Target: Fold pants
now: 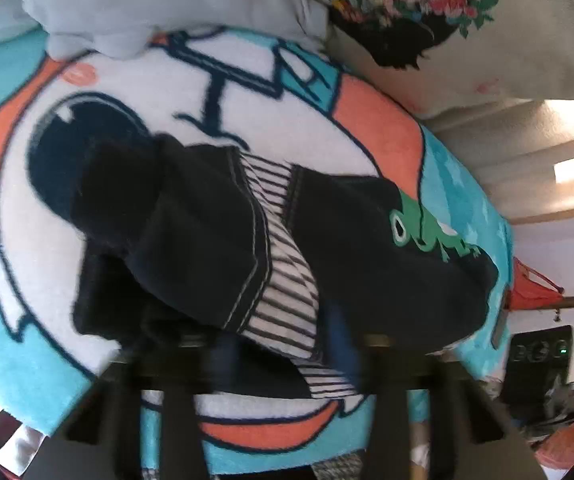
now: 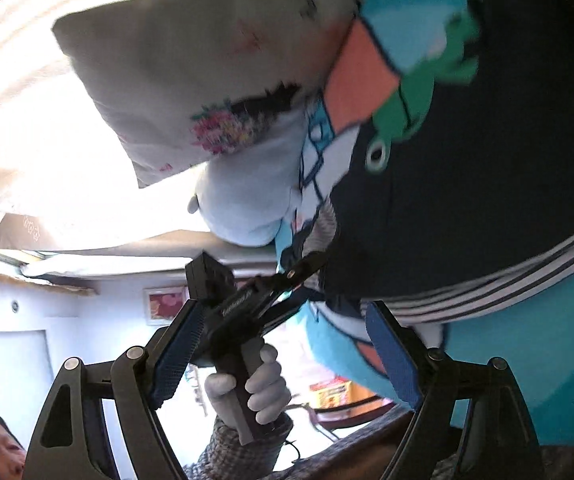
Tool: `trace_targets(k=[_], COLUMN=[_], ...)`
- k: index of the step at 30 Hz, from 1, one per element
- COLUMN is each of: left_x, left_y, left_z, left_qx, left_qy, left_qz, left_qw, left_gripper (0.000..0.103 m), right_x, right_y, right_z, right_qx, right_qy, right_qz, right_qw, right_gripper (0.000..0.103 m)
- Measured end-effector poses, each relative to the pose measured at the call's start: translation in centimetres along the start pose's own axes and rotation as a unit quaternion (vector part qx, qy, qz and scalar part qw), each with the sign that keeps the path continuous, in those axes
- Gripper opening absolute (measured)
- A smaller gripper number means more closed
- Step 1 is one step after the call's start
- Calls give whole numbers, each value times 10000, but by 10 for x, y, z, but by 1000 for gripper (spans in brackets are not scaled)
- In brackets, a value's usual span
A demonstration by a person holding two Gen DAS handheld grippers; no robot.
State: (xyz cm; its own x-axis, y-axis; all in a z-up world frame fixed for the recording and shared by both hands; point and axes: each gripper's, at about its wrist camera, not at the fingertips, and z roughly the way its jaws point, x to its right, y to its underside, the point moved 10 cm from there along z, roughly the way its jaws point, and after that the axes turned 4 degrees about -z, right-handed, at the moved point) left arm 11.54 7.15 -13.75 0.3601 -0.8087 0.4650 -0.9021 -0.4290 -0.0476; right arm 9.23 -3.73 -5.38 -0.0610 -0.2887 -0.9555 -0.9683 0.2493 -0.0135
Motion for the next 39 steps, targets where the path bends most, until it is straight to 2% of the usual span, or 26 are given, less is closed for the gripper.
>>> trace_targets(k=[1,2,7,11,16,23,28,30,32,34,35,39], left_x=[1,2,7,12,16,14,15,13,13,12,11,15], left_y=[1,2,-6,-15,-23,-24,-24,-25,-27,-30,-32,-49], left_z=[1,1,-17,-37,-48,-46,-44,-42,-41,-41,-41,-43], left_qx=[-63,-93,42,206,358,354,410,409,426,446,466,606], left_qy=[60,136,309,466,522,508,461,439,454,427,411,309], left_qz=[-21,-58,-40,-9,97,132,150,143,99,75,59,94], left_qw=[10000,9998,9995,9987,9979,9980,9980,9981,9980,9981,9980,9976], left_gripper=[14,12,10,10,10,8,6,4,4,4,4,4], right_x=[-1,-1,8,21,32,54,72,79,86,87,86,62], right_y=[5,10,25,25,8,-21,-40,-44,-48,-51,-53,-70], right_z=[5,4,44,48,39,9,-32,-45,-59,-68,-72,-70], right_qx=[-70,-149,-467,-401,-16,595,1229,1398,1575,1662,1666,1631], right_qy=[-50,-95,-7,114,398,782,1230,1363,1475,1639,1750,2008], right_qz=[41,75,183,289,377,622,811,860,959,913,826,407], right_qw=[10000,9998,9987,9987,9985,9932,9814,9770,9717,9681,9669,9651], right_gripper=[87,88,88,88,88,87,85,76,49,30,26,24])
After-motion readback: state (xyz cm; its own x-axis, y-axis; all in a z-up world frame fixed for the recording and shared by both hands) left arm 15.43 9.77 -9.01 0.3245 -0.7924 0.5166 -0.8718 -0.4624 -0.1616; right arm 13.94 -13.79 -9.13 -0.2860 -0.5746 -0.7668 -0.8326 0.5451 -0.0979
